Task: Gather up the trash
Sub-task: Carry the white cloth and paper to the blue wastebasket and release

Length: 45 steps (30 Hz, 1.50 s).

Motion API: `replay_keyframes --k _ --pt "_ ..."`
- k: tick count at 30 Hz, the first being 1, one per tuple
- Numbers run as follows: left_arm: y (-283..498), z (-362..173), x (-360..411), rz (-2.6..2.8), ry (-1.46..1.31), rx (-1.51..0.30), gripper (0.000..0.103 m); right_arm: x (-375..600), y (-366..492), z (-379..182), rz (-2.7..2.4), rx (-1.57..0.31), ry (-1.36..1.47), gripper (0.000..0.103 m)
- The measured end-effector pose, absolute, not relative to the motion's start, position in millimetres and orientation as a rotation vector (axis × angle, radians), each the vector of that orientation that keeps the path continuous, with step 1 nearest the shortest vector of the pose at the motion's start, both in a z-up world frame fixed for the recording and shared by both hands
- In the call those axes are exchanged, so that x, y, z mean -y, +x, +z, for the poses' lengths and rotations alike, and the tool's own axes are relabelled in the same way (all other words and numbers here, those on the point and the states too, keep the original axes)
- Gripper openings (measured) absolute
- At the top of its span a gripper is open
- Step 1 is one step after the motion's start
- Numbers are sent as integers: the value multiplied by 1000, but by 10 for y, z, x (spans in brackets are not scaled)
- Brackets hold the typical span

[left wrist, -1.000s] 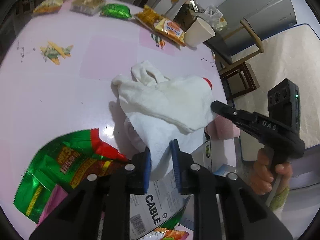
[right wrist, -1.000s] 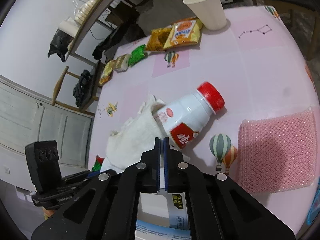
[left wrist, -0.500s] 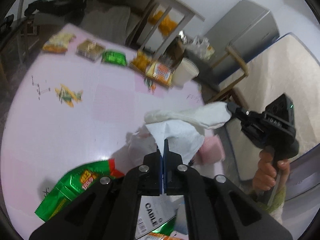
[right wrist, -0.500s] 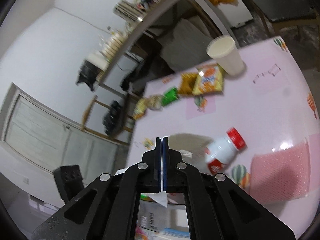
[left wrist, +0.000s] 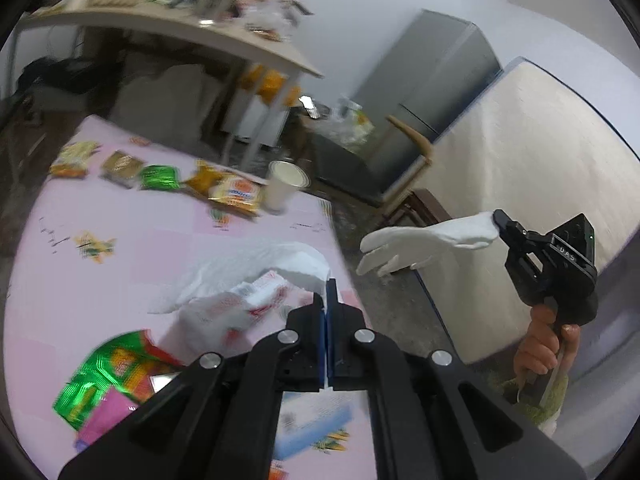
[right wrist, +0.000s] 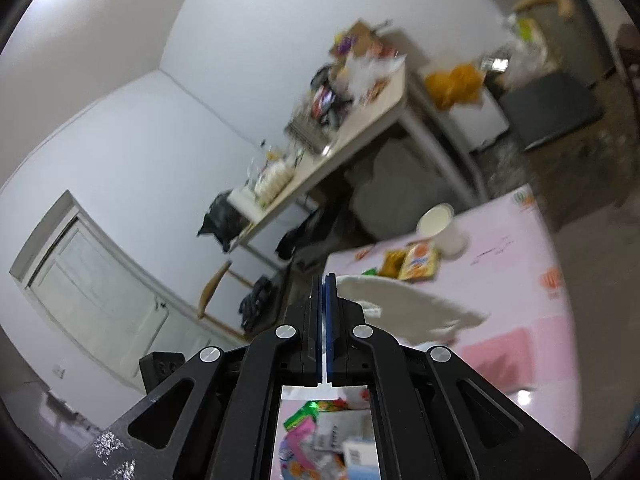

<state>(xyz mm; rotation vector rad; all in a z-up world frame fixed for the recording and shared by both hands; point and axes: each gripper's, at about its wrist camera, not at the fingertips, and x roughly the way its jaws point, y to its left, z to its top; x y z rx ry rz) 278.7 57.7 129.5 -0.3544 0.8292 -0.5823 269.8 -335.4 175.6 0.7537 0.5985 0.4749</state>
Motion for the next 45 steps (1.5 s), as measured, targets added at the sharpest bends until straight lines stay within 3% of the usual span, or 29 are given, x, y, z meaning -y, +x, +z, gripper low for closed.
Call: replay_keyframes --k 8,15,24,33,36,37,39,45 --pt "2419 1317 841 -803 -213 -938 0 4344 1617 1744 268 -532 778 0" --pt "2026 981 2356 -983 -31 -1086 0 5255 739 1354 40 -528 858 0" --pt "1303 -65 4058 -1077 334 -1152 0 6065 310 256 -205 -635 987 0" --pt "1054 -1239 5001 -1115 502 -1168 1 6593 429 -1000 -318 -788 1127 1" --pt "1119 -1521 5159 -1089 494 -1176 6 6686 466 -1363 -371 -859 1122 9" --pt "1162 -1634 5194 -1059 501 -1195 9 6711 482 -1481 -388 -883 1130 21" --pt "1233 -1720 5136 -1017 480 -1228 20 6754 465 -1718 -437 -924 1160 33" --pt "1368 -1568 4853 -990 337 -1258 32 6752 242 -1904 -500 -936 1164 46"
